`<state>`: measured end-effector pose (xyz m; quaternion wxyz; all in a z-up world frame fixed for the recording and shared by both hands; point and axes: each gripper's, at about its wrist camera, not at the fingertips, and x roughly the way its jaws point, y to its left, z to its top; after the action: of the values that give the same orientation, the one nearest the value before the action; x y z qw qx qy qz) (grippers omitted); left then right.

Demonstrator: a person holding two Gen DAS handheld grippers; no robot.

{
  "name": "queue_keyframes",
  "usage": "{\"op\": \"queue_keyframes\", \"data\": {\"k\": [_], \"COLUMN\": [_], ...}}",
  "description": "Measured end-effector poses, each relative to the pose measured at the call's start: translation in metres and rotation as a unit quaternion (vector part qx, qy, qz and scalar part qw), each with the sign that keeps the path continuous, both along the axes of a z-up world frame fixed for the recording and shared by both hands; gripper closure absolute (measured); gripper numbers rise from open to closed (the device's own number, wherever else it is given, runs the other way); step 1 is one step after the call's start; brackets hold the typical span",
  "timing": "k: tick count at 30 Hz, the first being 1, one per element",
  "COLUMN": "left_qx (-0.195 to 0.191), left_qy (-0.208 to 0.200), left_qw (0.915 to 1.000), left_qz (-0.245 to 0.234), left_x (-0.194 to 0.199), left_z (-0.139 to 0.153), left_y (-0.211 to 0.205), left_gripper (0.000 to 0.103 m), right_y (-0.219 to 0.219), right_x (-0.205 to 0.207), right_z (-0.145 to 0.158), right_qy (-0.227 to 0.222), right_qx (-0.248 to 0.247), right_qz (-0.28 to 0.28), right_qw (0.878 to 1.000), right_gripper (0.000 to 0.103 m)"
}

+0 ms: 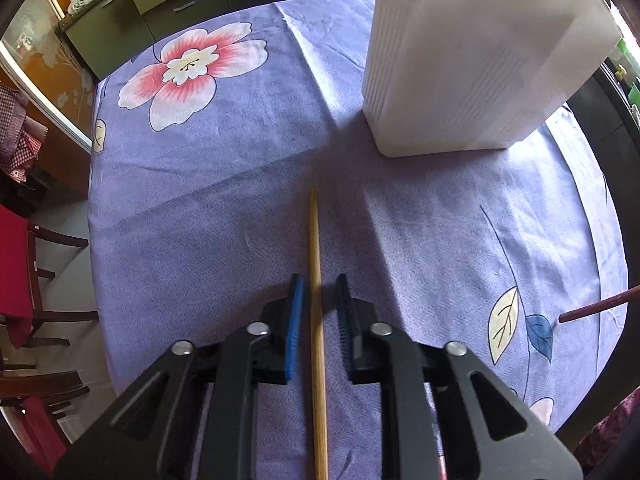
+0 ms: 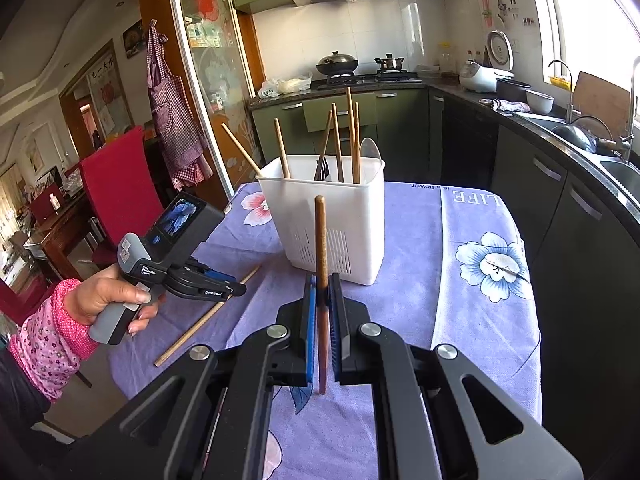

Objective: Organize utensils
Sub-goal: 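Lift the chopstick in the left tool upright while the right tool lifts its chopstick, then carry both chopsticks over the white holder and lower them into it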

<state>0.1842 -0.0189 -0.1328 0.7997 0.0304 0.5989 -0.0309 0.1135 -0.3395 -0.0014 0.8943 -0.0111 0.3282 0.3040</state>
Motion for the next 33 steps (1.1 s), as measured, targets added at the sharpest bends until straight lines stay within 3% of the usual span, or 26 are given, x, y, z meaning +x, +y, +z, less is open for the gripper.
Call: {"op": "queue_keyframes", "data": {"k": [3,7,19,26,33], "left_qx": [0.008,-0.01,-0.028,-0.035,-0.046], "left_qy": [-0.001,-0.021,-0.163,-0.2,-0.217], "left_qw": [1.0,0.9997,0.9859,0.9783,0.9736], "left_qz": [-0.001,0.006,-0.025,-0.042,-0.052], "left_x": [-0.004,-0.011,-0.099,-0.127,-0.119], "left_z": [0.001,0.017,0.136,0.166,0.181], "left_y": [-0.003,-0.003,-0.002,-0.009,-0.016], "left_gripper": [0.097,0.098,0.098,0.098,0.098], "right_y": [-0.001,-0.002,-0.011,-0.009,-0.007], "right_x": [0.0,-0.001,-0.012,-0.015,-0.017], "right_z": [0.001,0.002,0.016,0.027,0.036], "right_qy": [0.0,-0.001,-0.018,-0.029,-0.037], "right_qx": [0.001,0.001,0.012,0.013,0.011], "right_qz": [-0.002,-0.003,-0.004,-0.002,0.001], "right_qw": [1.0,1.0,1.0,1.0,0.999], "right_gripper": [0.096,0.096,0.096,0.096,0.096]}}
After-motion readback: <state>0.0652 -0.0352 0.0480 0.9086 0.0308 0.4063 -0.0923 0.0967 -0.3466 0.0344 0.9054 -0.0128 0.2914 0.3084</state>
